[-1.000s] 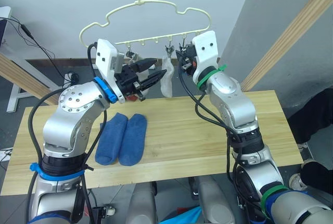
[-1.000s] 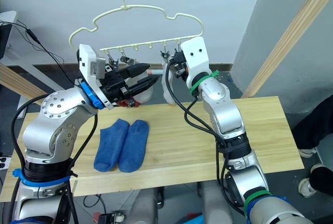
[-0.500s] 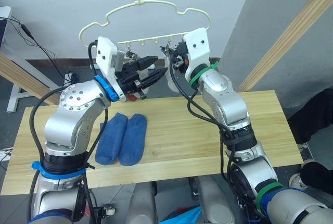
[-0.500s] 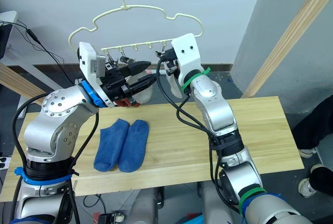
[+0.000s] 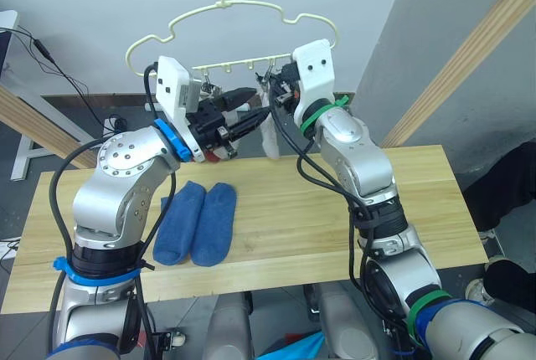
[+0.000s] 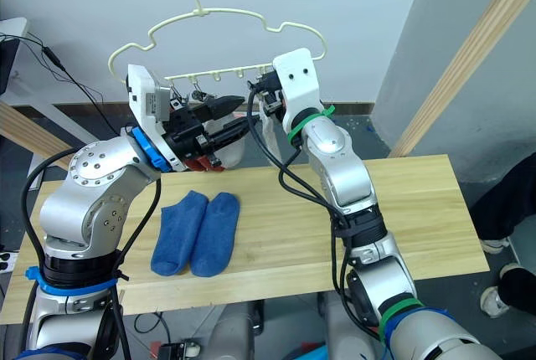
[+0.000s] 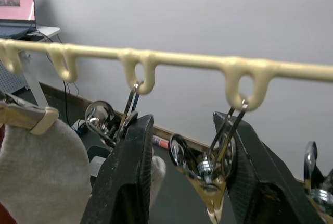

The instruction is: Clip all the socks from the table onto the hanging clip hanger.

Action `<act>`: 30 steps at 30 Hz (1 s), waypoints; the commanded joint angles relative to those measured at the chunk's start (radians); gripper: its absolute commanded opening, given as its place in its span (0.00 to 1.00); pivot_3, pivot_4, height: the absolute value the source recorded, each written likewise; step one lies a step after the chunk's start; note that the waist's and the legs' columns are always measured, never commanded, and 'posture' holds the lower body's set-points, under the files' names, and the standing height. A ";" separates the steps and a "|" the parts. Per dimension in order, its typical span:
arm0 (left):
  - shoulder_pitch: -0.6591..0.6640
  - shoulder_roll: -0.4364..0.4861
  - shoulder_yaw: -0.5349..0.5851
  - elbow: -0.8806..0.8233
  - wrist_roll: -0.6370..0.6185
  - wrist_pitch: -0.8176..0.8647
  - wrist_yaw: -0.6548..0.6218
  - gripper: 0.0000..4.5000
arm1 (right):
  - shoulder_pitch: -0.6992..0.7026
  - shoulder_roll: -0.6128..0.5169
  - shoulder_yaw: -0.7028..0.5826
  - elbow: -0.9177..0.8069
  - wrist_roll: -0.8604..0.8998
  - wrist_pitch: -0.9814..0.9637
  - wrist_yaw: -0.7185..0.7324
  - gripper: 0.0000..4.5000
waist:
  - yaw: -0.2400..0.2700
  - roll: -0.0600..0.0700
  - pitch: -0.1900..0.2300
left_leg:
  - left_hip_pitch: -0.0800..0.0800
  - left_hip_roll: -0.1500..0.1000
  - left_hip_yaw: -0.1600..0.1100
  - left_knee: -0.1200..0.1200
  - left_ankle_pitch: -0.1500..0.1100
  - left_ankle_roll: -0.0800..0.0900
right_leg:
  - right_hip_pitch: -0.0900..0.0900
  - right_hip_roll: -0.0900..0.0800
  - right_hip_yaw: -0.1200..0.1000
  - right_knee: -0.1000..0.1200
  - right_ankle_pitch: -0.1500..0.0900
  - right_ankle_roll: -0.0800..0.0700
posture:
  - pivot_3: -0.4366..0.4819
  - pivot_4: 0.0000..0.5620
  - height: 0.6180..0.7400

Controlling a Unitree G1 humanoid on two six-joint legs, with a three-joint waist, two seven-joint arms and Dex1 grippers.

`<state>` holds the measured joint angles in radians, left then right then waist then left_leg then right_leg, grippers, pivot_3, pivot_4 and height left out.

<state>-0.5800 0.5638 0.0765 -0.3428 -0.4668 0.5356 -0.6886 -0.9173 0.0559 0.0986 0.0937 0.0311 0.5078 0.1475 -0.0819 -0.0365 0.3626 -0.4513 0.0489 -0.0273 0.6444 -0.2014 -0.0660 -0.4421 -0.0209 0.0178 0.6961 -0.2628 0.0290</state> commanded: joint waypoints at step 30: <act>0.498 -0.168 -0.093 0.013 0.320 0.020 0.385 0.96 | -0.007 0.012 -0.022 -0.048 0.068 0.039 0.020 0.00 | 0.002 0.000 0.000 | 0.001 0.000 0.000 0.000 0.000 0.000 | 0.000 -0.001 0.000 0.001 0.000 0.000 | 0.34 0.63 0.95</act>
<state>-0.0907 0.4127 -0.0299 -0.3303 -0.1646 0.5621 -0.3420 -0.9210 0.0645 0.0641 0.0940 0.0919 0.5439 0.1570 -0.0800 -0.0365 0.3624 -0.4507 0.0488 -0.0273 0.6447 -0.2015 -0.0657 -0.4422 -0.0217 0.0180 0.6969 -0.2627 0.0289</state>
